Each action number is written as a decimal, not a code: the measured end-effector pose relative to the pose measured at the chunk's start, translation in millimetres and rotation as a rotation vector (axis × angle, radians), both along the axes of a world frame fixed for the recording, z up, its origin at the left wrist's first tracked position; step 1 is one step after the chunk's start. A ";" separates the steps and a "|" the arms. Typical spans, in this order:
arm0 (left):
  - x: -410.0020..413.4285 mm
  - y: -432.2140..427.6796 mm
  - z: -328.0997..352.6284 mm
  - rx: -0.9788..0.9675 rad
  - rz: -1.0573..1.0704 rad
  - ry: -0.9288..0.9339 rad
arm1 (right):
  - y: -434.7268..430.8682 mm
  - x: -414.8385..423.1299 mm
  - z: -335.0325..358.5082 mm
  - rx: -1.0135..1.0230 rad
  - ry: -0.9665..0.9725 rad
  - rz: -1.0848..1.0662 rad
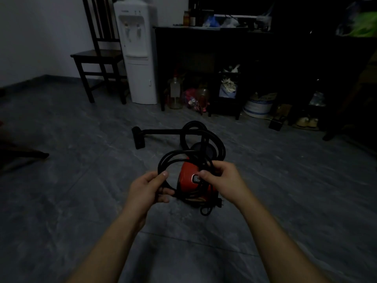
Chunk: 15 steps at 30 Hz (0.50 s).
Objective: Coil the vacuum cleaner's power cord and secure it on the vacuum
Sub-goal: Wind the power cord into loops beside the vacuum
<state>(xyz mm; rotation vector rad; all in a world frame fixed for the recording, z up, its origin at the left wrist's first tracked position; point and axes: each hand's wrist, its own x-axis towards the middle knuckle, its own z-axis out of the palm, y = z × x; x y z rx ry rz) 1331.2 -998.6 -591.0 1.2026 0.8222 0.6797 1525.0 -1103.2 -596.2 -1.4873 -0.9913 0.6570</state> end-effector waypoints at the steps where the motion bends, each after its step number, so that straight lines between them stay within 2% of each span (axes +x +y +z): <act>1: -0.9 0.6 -1.4 0.057 -0.022 0.067 | 0.4 0.9 -1.6 -0.016 -0.011 -0.001; 3: -4.0 4.4 -6.8 0.236 -0.087 0.254 | 1.1 2.6 -5.3 -0.048 -0.028 -0.009; 5: -8.2 10.4 -15.9 0.510 -0.145 0.472 | 2.3 4.8 -10.6 -0.098 -0.120 -0.012; 7: -11.1 14.0 -21.9 0.724 -0.176 0.613 | 2.7 5.3 -14.4 -0.153 -0.194 0.014; 12: -9.1 16.2 -19.8 0.755 -0.153 0.528 | 0.6 3.3 -15.1 -0.242 -0.219 0.107; 15: -8.7 18.0 -19.5 0.799 -0.256 0.534 | 0.2 -0.2 -13.9 -0.250 -0.220 0.180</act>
